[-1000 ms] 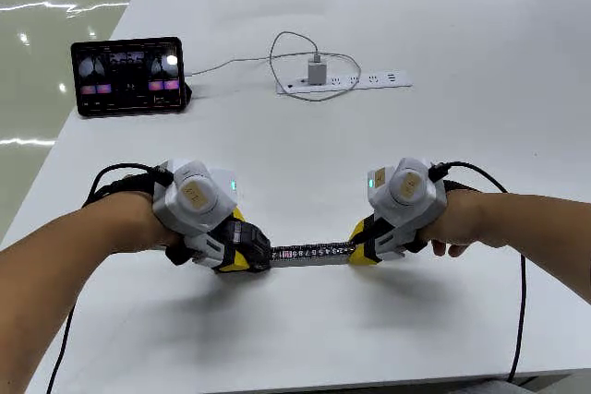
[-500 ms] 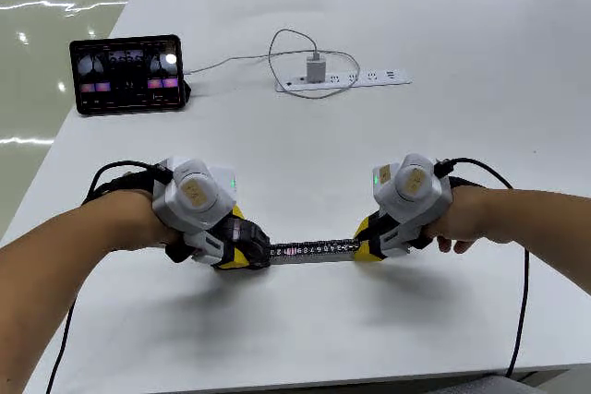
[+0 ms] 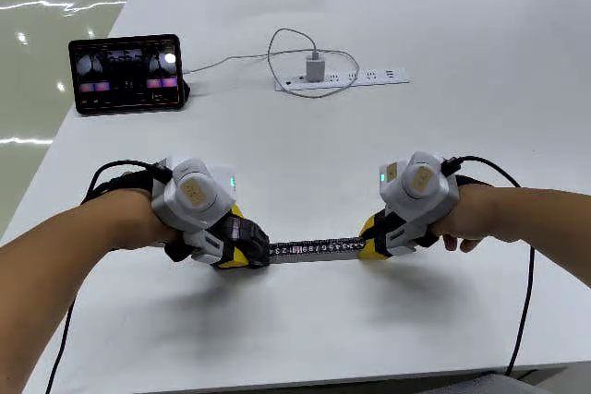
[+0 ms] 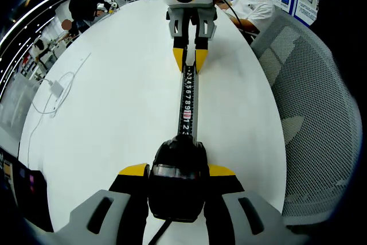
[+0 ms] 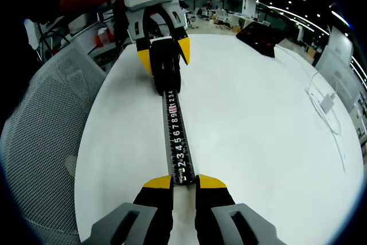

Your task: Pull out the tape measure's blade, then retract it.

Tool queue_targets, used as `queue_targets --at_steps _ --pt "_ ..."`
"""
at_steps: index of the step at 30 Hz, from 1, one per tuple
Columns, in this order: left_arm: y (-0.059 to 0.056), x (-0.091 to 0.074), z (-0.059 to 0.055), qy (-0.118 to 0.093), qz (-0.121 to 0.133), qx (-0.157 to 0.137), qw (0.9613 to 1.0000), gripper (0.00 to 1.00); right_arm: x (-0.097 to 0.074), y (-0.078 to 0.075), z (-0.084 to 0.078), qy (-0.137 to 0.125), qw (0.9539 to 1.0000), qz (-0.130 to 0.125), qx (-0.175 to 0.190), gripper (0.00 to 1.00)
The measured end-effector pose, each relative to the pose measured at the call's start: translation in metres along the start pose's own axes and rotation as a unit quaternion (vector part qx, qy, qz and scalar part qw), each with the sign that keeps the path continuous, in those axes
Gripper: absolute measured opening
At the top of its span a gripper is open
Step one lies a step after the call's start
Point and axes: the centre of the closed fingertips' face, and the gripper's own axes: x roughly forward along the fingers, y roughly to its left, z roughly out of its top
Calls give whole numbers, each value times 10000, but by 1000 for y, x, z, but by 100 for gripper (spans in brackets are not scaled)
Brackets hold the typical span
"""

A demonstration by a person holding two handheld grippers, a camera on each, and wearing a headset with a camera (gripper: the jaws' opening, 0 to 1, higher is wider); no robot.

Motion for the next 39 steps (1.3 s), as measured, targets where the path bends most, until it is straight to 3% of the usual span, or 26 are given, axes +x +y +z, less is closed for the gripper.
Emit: queue_targets --at_steps 39 --pt "0 0 1 -25 13 24 10000 32 -12 -1 -15 39 9999 -65 68 10"
